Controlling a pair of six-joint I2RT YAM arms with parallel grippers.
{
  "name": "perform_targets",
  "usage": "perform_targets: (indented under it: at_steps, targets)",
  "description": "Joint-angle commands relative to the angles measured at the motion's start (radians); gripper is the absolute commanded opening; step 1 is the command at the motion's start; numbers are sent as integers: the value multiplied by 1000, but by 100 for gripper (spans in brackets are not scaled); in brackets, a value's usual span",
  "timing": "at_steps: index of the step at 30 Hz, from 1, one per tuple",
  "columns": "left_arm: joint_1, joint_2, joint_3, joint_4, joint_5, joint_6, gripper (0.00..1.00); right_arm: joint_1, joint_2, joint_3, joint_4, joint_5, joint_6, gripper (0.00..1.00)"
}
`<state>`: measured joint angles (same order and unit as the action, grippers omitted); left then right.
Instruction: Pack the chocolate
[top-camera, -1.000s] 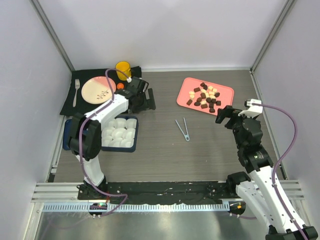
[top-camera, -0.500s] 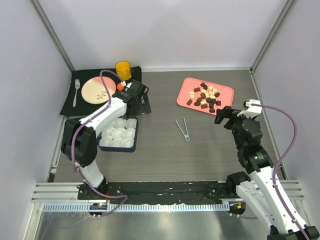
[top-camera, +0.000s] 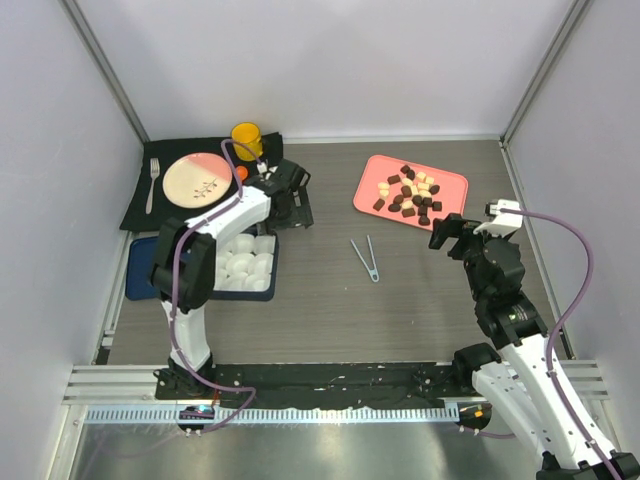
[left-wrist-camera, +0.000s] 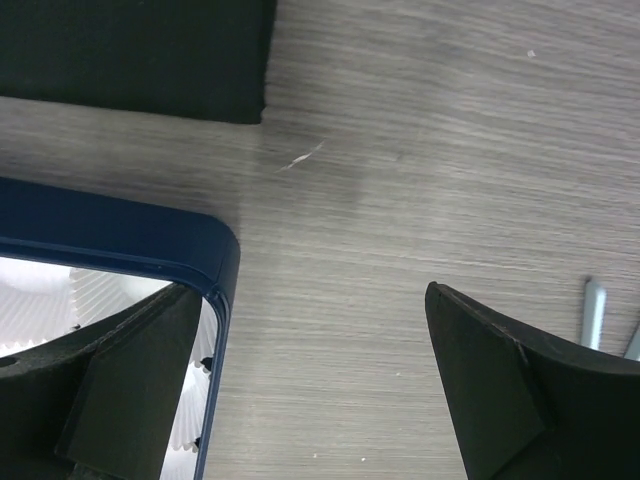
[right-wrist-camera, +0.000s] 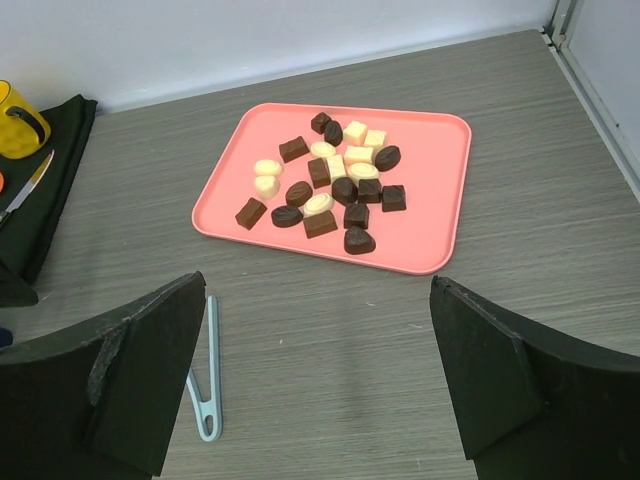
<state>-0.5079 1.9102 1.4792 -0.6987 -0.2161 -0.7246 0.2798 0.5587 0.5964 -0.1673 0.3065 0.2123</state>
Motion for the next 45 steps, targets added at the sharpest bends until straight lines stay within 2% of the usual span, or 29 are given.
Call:
perform_targets:
  at_steps: [1,19,25,29,34,35,41,45]
  targets:
    - [-23,13,82,22,18,13,100,7,-16,23,14,29,-17,100]
    - [-95,138,280,30,80,16,100,16,-33,13,32,-13,4,100]
    - [-95,89,314,42,70,28,100,30,21,26,29,-82,-1,100]
    - [-95,-81,261,34,35,122,100,30,193,103,-30,-142,24,100]
    - [-93,-316,46,73,-54,261,100,30,458,216,-98,-208,12,100]
    - [-93,-403,-36,83,-71,280,100,30,493,232,-107,-220,4,100]
    - [-93,-686,-342,136,-273,387,100,24,791,400,-146,-144,-40,100]
    - [-93,-857,-457,156,-376,433,100,-14,970,480,-114,-210,-111,100]
